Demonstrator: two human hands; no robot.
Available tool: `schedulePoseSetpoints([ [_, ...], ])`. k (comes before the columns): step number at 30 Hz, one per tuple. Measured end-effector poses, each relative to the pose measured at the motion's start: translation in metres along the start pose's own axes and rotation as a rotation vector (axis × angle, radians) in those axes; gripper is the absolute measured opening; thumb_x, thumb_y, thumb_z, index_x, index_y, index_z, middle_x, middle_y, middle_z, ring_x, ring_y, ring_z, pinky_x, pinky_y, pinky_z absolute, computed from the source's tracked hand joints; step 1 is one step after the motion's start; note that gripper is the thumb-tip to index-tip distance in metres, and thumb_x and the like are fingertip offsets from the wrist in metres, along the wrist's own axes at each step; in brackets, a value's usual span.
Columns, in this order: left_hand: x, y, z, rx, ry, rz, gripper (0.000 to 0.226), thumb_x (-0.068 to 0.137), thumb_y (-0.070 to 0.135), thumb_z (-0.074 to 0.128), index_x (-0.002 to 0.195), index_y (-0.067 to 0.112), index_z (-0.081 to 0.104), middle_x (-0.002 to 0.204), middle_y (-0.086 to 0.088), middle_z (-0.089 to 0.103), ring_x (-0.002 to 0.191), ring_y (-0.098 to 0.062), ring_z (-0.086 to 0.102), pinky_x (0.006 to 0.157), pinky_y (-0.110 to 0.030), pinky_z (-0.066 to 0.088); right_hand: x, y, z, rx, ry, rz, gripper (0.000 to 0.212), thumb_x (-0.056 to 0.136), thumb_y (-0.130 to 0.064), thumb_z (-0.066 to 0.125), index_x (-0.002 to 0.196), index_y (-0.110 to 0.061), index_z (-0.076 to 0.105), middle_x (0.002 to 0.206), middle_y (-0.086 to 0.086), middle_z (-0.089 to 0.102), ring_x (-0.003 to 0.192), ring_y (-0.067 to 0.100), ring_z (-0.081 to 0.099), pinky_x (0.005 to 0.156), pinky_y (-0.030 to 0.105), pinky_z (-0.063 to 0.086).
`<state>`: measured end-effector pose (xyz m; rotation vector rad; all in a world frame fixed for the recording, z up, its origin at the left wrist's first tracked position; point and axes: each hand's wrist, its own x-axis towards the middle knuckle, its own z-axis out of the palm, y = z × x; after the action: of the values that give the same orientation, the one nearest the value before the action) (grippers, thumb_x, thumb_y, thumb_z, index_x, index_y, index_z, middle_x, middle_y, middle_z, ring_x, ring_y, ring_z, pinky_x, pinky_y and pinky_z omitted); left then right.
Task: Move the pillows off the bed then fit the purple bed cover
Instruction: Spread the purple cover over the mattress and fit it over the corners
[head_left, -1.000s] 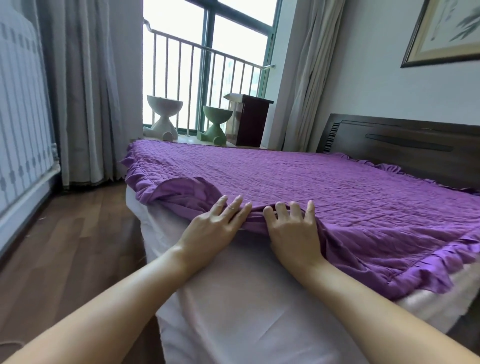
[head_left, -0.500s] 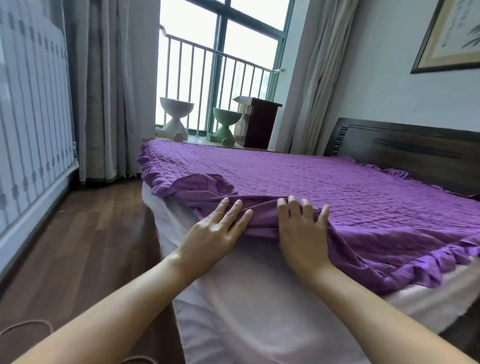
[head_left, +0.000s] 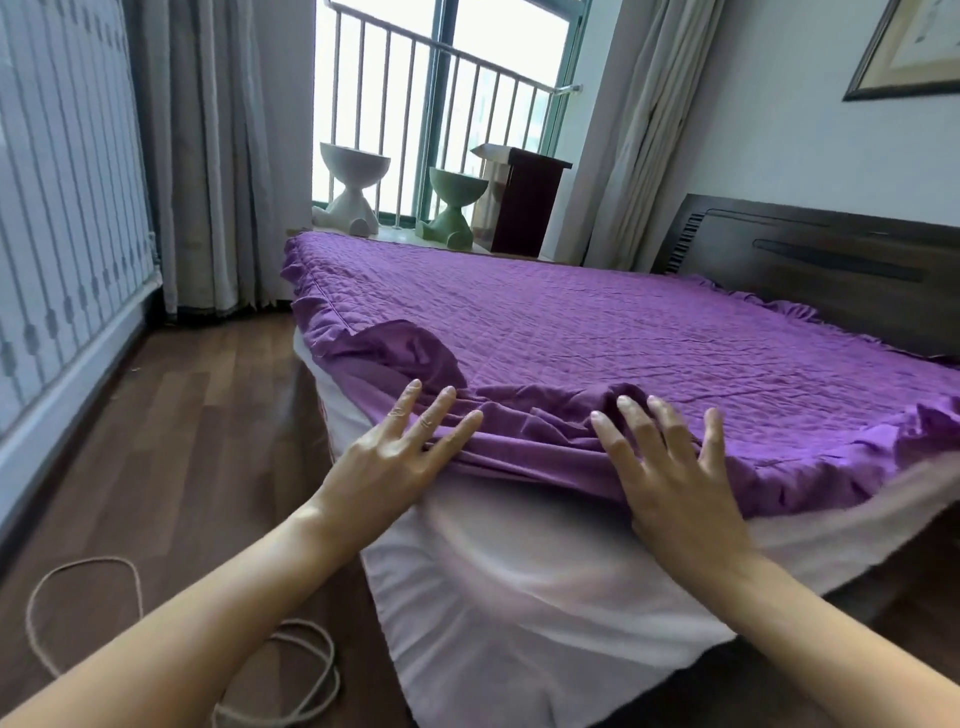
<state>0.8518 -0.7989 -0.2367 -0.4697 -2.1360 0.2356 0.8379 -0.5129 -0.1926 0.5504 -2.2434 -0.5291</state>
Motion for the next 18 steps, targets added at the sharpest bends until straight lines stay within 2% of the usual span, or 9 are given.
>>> schedulePoseSetpoints([
  [3,-0.016,0.014,-0.003,0.007,0.012,-0.012,0.065,0.087,-0.012,0.010,0.140,0.017,0.035,0.136,-0.019,0.051,0.120,-0.045,0.051,0.076,-0.041,0.059,-0.018,-0.005,-0.007,0.016,0.027,-0.025,0.065,0.073,0.001,0.045,0.136,-0.014,0.040,0.136,0.020,0.048,0.124,0.043,0.045,0.095,0.075,0.027],
  [5,-0.027,0.023,-0.002,0.019,0.010,-0.022,0.062,0.092,-0.007,0.005,0.140,0.018,0.035,0.135,-0.018,0.052,0.120,-0.044,0.052,0.072,-0.041,0.059,-0.030,-0.010,-0.008,0.013,0.053,-0.052,0.061,0.077,0.002,0.048,0.136,-0.014,0.040,0.135,0.019,0.049,0.124,0.041,0.046,0.095,0.074,0.028],
  [7,-0.034,0.031,-0.003,0.011,0.007,-0.038,0.061,0.093,-0.007,0.004,0.140,0.018,0.035,0.135,-0.018,0.052,0.120,-0.044,0.051,0.072,-0.041,0.059,-0.041,-0.013,-0.009,0.013,0.064,-0.064,0.067,0.072,0.002,0.058,0.135,-0.014,0.042,0.134,0.019,0.050,0.123,0.041,0.047,0.095,0.074,0.027],
  [9,-0.037,0.035,-0.007,0.002,0.010,-0.051,0.062,0.093,-0.007,0.004,0.140,0.017,0.036,0.135,-0.018,0.052,0.121,-0.044,0.051,0.075,-0.042,0.058,-0.048,-0.014,-0.011,0.018,0.064,-0.059,0.073,0.067,0.004,0.060,0.135,-0.014,0.042,0.134,0.018,0.051,0.123,0.041,0.047,0.097,0.074,0.025],
  [12,-0.041,0.039,-0.014,-0.013,0.017,-0.053,0.058,0.094,-0.006,0.011,0.141,0.018,0.035,0.136,-0.017,0.051,0.122,-0.042,0.051,0.080,-0.043,0.057,-0.054,-0.015,-0.014,0.042,0.059,-0.061,0.062,0.077,0.004,0.037,0.136,-0.015,0.040,0.135,0.017,0.049,0.124,0.040,0.045,0.098,0.073,0.025],
  [14,-0.046,0.041,-0.018,-0.052,0.036,-0.060,0.058,0.091,-0.009,0.021,0.140,0.017,0.035,0.136,-0.018,0.051,0.122,-0.042,0.050,0.083,-0.043,0.056,-0.058,-0.017,-0.016,0.060,0.058,-0.065,0.064,0.076,0.002,0.023,0.135,-0.015,0.042,0.134,0.017,0.050,0.123,0.040,0.046,0.099,0.073,0.025],
  [18,-0.054,0.047,-0.026,-0.107,0.078,-0.080,0.065,0.083,-0.010,0.047,0.141,0.019,0.036,0.137,-0.017,0.051,0.124,-0.040,0.049,0.086,-0.043,0.055,-0.068,-0.019,-0.020,0.099,0.104,-0.062,0.069,0.072,0.006,0.021,0.133,-0.014,0.043,0.131,0.017,0.054,0.120,0.041,0.050,0.099,0.072,0.026],
])
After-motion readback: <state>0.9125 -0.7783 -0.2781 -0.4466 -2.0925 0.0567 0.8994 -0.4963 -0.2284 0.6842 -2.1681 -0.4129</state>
